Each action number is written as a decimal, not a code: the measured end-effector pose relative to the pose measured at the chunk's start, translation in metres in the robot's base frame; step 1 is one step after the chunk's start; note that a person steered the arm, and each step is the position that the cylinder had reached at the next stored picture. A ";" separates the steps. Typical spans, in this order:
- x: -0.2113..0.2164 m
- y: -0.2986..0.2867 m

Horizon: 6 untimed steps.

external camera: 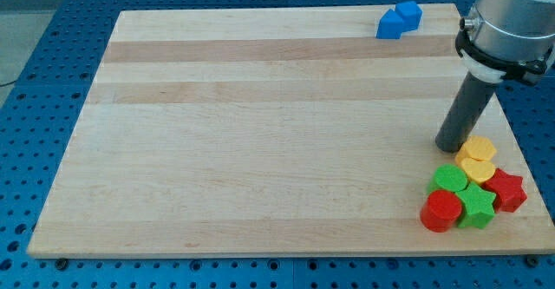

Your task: Place the cube to the left side of green circle

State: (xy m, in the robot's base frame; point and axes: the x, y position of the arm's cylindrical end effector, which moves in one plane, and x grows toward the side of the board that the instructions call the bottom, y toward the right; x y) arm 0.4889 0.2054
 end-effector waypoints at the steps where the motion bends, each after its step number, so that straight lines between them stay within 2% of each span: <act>1: -0.016 -0.024; 2: -0.068 -0.038; 4: -0.212 0.016; 5: -0.267 0.039; 6: -0.279 0.052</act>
State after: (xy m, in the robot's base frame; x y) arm 0.2102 0.2570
